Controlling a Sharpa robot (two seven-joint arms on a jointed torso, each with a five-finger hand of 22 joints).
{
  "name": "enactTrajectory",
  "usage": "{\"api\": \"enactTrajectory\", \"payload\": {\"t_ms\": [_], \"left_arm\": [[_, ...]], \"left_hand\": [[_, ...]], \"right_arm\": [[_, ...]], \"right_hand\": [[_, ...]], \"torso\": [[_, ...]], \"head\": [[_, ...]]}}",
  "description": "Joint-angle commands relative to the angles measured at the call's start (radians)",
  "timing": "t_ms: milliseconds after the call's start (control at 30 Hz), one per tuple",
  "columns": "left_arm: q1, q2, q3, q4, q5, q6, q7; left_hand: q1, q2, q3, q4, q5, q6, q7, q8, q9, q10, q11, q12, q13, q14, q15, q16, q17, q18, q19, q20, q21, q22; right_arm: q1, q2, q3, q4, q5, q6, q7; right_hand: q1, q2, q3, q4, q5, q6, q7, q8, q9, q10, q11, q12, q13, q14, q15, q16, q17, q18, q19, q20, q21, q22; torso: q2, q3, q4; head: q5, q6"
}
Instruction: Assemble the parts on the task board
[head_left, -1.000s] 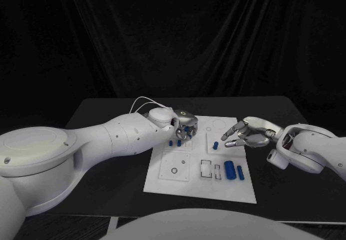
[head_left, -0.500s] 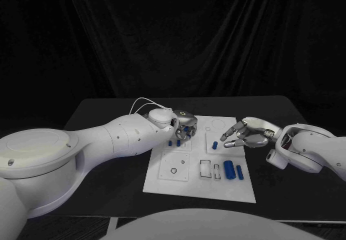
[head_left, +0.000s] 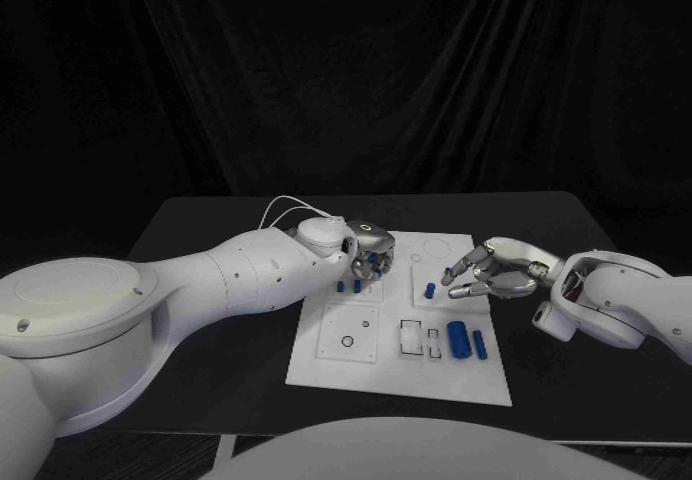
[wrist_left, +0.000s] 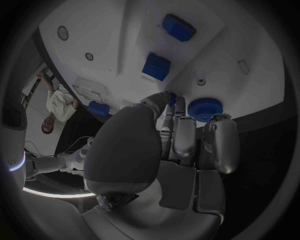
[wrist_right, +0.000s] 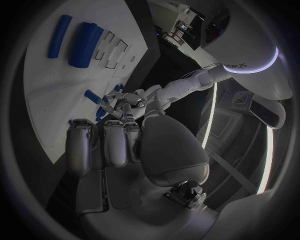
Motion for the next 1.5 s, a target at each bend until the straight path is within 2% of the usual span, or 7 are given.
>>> {"api": "enactTrajectory", "payload": {"t_ms": [33,267,633,767,1067,1267,1500], "left_arm": [[-0.003,0.0,0.0,0.0,0.0,-0.016,0.013],[-0.003,-0.007,0.0,0.007,0.0,-0.054,0.025],[0.002,-0.068,0.001,0.087,0.0,-0.152,0.036],[0.021,-0.098,0.001,0.131,0.0,-0.173,0.037],[0.099,-0.201,0.001,0.265,0.0,-0.147,0.029],[0.116,-0.234,0.0,0.284,0.0,-0.11,0.027],[0.114,-0.235,0.0,0.26,0.0,-0.083,0.028]], "left_hand": [[0.007,0.014,0.005,-0.012,0.005,0.022,0.003,0.012,0.005,0.016,-0.004,-0.003,-0.001,0.011,-0.008,-0.005,-0.001,-0.001,0.022,-0.007,-0.008,0.181],[0.024,0.028,0.014,-0.038,0.009,0.071,0.016,0.033,0.016,0.041,-0.008,-0.003,-0.006,0.012,-0.013,-0.013,-0.012,-0.001,0.023,-0.012,-0.01,0.181],[0.024,0.025,0.018,-0.055,-0.008,0.087,0.02,0.03,0.016,0.066,-0.007,-0.022,-0.024,0.011,-0.011,-0.034,-0.041,0.0,0.022,-0.013,-0.019,0.18],[0.021,0.023,0.017,-0.056,-0.016,0.106,0.019,0.036,0.019,0.077,-0.006,-0.03,-0.031,0.014,-0.011,-0.035,-0.042,0.0,0.023,-0.012,-0.02,0.18],[0.018,0.017,0.017,-0.057,-0.038,0.104,0.012,0.028,0.016,0.084,-0.01,-0.045,-0.042,0.01,-0.014,-0.045,-0.053,0.003,0.018,-0.013,-0.036,0.176],[0.016,0.017,0.018,-0.056,-0.045,0.103,0.01,0.025,0.015,0.083,-0.011,-0.049,-0.045,0.008,-0.014,-0.05,-0.061,0.003,0.017,-0.014,-0.039,0.176],[0.013,0.015,0.019,-0.053,-0.068,0.098,0.009,0.018,0.013,0.081,-0.012,-0.061,-0.051,0.003,-0.015,-0.056,-0.068,0.005,0.013,-0.014,-0.05,0.173]], "right_arm": [[-0.003,0.0,0.0,-0.001,0.001,0.01,-0.005],[-0.003,0.0,0.0,0.0,0.001,0.01,-0.005],[-0.004,-0.001,0.0,-0.004,0.001,0.009,-0.004],[-0.004,-0.001,0.0,-0.004,0.001,0.009,-0.004],[-0.005,-0.003,0.0,-0.005,0.001,0.011,-0.005],[-0.007,-0.002,0.0,-0.005,0.001,0.012,-0.005],[-0.009,0.0,0.0,-0.005,0.001,0.011,-0.003]], "right_hand": [[0.048,0.052,-0.004,-0.002,0.0,0.006,0.0,0.003,-0.002,0.02,0.001,-0.014,-0.228,0.043,-0.008,-0.001,-0.002,0.005,0.041,0.01,-0.006,0.214],[0.048,0.052,-0.004,-0.002,0.0,0.007,0.0,0.003,-0.002,0.019,0.002,-0.015,-0.23,0.043,-0.007,-0.001,-0.002,0.005,0.041,0.01,-0.007,0.214],[0.049,0.052,-0.004,-0.003,0.0,0.007,0.0,0.003,-0.002,0.019,0.002,-0.016,-0.231,0.043,-0.007,-0.001,-0.002,0.005,0.041,0.01,-0.008,0.214],[0.049,0.052,-0.004,-0.003,0.001,0.007,0.0,0.003,-0.002,0.018,0.002,-0.016,-0.231,0.043,-0.007,-0.001,-0.003,0.006,0.039,0.01,-0.01,0.213],[0.049,0.052,-0.004,-0.003,0.0,0.007,0.0,0.003,-0.002,0.017,0.002,-0.019,-0.235,0.042,-0.007,-0.002,-0.005,0.006,0.039,0.01,-0.011,0.213],[0.049,0.052,-0.004,-0.003,0.0,0.007,0.0,0.003,-0.002,0.017,0.002,-0.019,-0.235,0.042,-0.007,-0.002,-0.005,0.006,0.039,0.01,-0.011,0.213],[0.049,0.052,-0.004,-0.004,0.0,0.008,0.0,0.003,-0.002,0.017,0.003,-0.018,-0.234,0.042,-0.007,-0.003,-0.006,0.006,0.039,0.01,-0.012,0.212]], "torso": [[0.0,0.0004,0.0001],[-0.001,0.0006,0.0001],[0.0,0.0,0.0007],[0.0,0.0001,0.0009],[-0.002,0.0002,0.0012],[-0.001,-0.0002,-0.0004],[-0.002,0.0008,0.0007]], "head": [[-0.001,0.0],[0.003,0.0],[0.014,0.0],[0.016,0.0],[0.019,0.0],[0.023,0.0],[0.022,0.0]]}}
